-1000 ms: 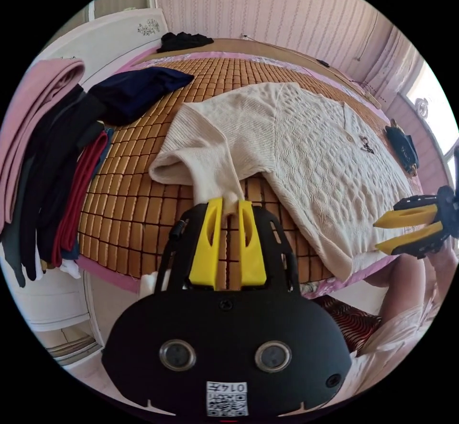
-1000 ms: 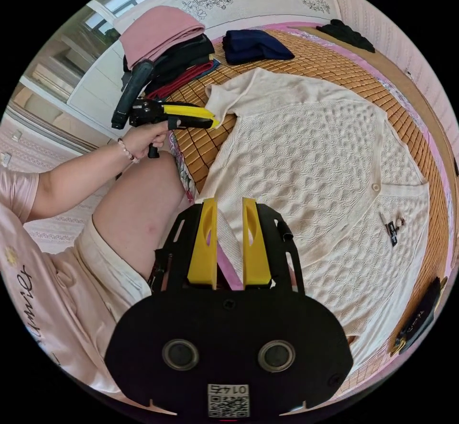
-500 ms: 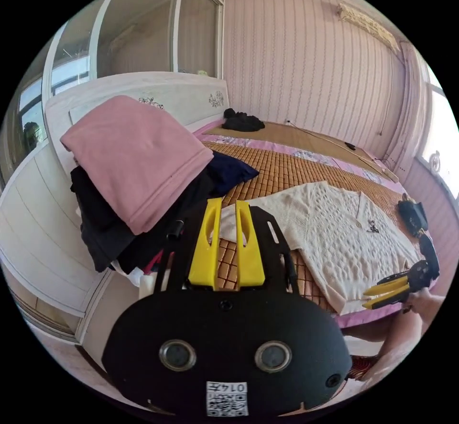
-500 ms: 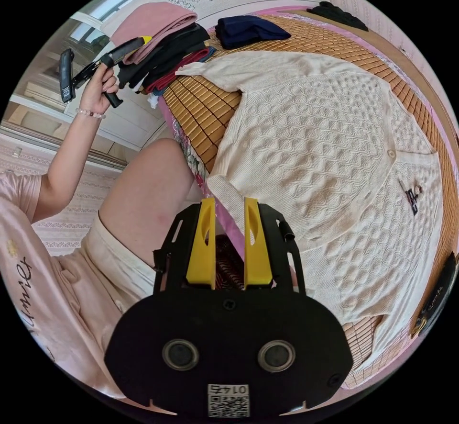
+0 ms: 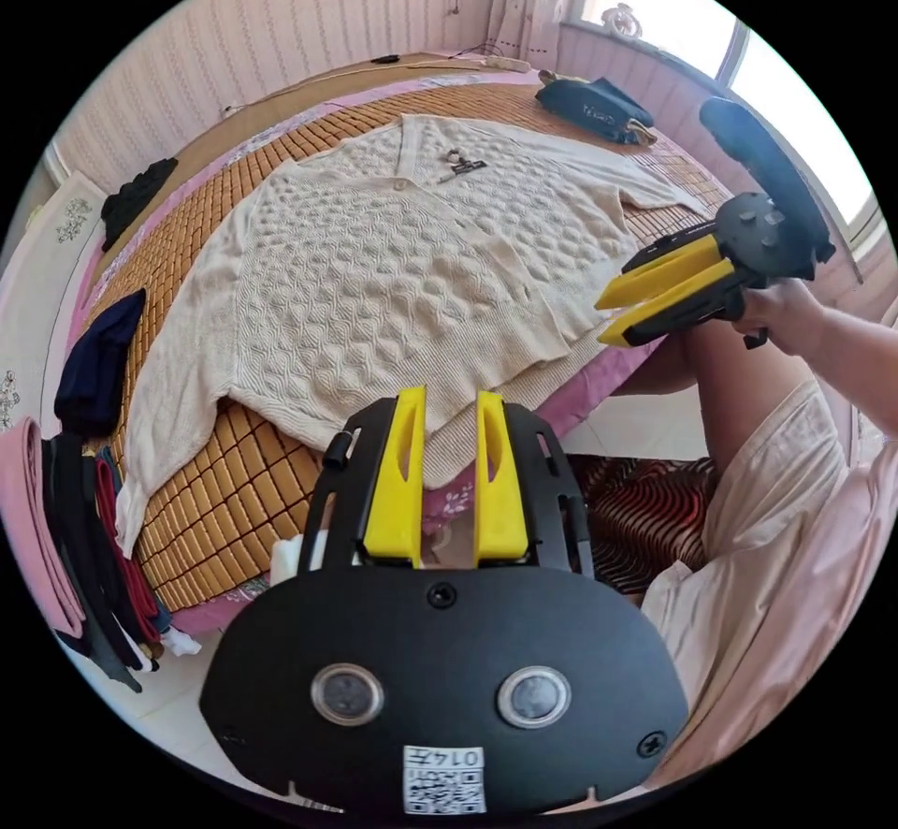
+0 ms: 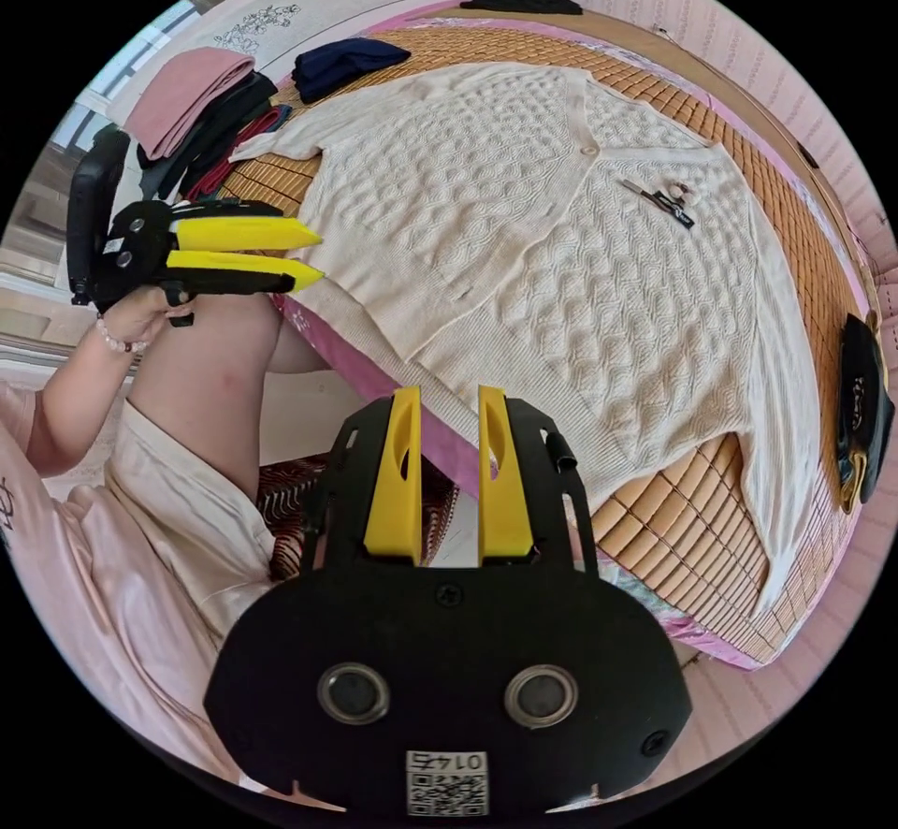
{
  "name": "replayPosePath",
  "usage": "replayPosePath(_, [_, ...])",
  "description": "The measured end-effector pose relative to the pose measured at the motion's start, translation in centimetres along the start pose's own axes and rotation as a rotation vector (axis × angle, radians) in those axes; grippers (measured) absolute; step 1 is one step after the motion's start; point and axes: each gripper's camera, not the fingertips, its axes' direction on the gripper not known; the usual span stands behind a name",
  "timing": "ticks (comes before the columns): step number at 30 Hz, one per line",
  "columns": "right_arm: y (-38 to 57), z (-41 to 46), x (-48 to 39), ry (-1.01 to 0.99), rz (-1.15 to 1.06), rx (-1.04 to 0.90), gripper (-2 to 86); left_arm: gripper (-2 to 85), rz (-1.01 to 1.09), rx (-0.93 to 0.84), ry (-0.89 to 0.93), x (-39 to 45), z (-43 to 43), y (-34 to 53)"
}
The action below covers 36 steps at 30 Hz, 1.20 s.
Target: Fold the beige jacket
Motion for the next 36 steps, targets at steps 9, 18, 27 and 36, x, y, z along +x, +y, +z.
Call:
replayPosePath(9, [-3.0, 3.9, -3.6, 0.064, -0.026, 0.069, 3.7, 7.3, -0.08, -0.105, 0.03, -3.2, 1.0, 0.4])
replayPosePath(18, [-1.5, 3.1, -4.5, 0.091, -0.061, 0.124, -0.7, -0.4, -0.146, -0.171, 0.053, -6.2, 0.3, 0.0])
replayPosePath(27, [-2.8, 6.3, -5.1, 0.08, -0.105, 0.014, -0.8, -1.0, -0.159, -0.187, 0.069, -9.0, -0.5, 0.8])
replayPosePath(36, [-2.7, 6.8, -5.8, 0.117, -0.143, 0.016, -0.8, -1.0, -0.127, -0.208, 0.017, -10.6, -1.4, 1.6])
